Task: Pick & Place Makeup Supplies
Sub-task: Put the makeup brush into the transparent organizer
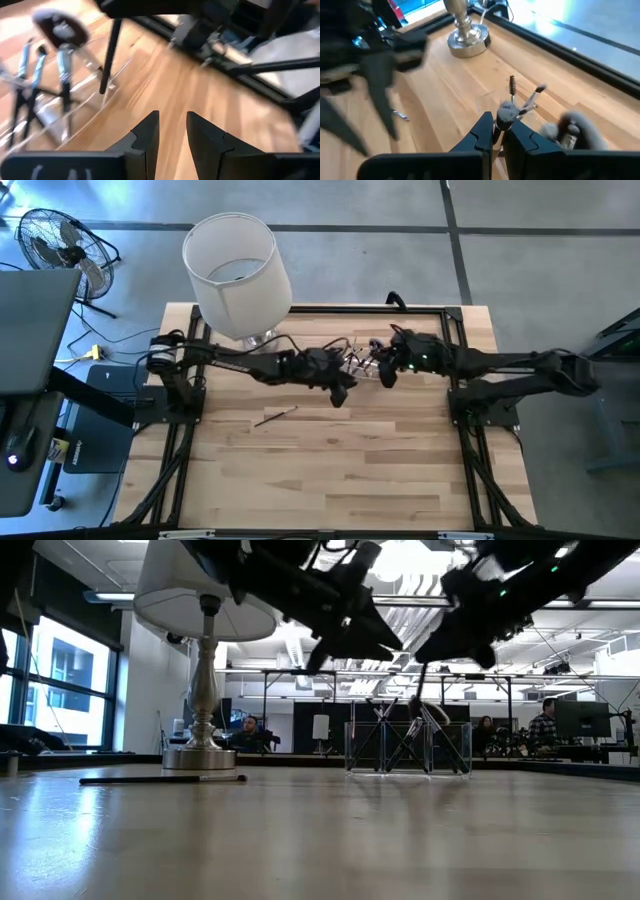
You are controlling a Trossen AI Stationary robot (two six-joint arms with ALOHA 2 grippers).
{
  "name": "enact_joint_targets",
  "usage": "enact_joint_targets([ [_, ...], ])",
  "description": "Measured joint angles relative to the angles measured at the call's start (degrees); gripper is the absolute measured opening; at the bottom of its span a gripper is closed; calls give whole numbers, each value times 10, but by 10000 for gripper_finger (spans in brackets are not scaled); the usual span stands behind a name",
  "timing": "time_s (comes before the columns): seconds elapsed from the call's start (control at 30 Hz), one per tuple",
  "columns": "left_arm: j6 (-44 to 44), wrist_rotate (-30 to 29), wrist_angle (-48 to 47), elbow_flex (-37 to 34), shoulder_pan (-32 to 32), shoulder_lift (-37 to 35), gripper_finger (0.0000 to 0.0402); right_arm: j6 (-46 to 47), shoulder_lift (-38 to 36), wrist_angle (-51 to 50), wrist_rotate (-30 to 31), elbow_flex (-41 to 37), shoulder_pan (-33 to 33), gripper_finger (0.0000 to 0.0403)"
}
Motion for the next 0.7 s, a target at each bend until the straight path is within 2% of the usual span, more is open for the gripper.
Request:
enact_joint_targets([
  [0.13, 4, -69, -56, 0, -20, -25, 97, -11, 81, 61, -23, 0, -27, 14],
  [0.33, 0, -120, -137, 0, -42, -40, 97, -12, 169, 106, -27, 7, -32, 14],
  [0.53, -16, -154, -188, 1, -61, -57, 97, -50, 152, 108, -30, 53, -19, 14],
  [0.63, -21, -176, -236, -3, -68, -65, 97, -83, 143, 82, -21, 91, -23, 14],
  [0.7, -22, -188, -236, -1, -71, -71, 97, -104, 143, 46, -13, 115, -28, 14],
])
